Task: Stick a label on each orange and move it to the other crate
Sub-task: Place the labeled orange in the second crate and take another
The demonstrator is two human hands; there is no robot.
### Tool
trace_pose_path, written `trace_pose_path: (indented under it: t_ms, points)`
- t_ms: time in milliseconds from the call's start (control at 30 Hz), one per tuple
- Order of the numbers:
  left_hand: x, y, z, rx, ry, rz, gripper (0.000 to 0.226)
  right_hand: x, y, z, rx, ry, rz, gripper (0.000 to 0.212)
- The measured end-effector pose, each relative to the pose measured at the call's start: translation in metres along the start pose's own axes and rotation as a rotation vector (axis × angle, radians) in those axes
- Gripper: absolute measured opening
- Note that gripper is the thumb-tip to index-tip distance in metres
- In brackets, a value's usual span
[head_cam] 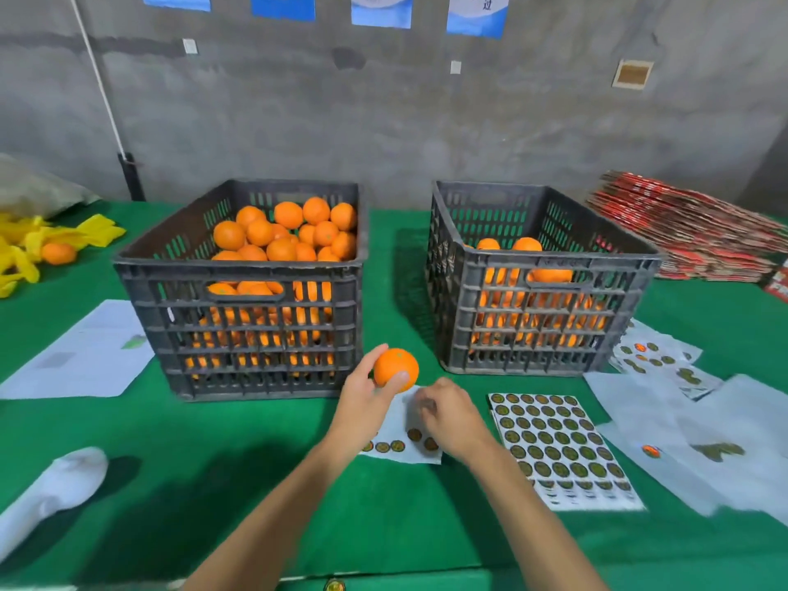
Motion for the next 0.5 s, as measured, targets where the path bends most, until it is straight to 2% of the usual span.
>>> trace_pose_path:
  t_ms: [167,300,433,500]
  points:
    - [0.006,-0.042,-0.009,-0.018,0.066,0.089,0.062,0.01,0.009,-0.014,0.11,-0.092,-0.011,0.026]
    - [0.005,-0.052,-0.013,-0.017,0.082,0.095,0.061,0.014,0.014,-0.02,0.091,-0.059,0.019,0.02]
    - [0.006,-0.051,-0.013,-0.009,0.078,0.089,0.06,0.014,0.013,-0.018,0.035,-0.036,-0.006,0.006]
    - [0.008,-0.05,-0.013,-0.008,0.084,0.088,0.058,0.013,0.013,-0.019,0.009,-0.046,-0.036,0.005]
Point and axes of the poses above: each hand's wrist, its own x-axis away from the middle knuckle, its own z-axis out of the back of the hand, y = z × x, the point moved 2 cm from there along -x, towards the middle knuckle
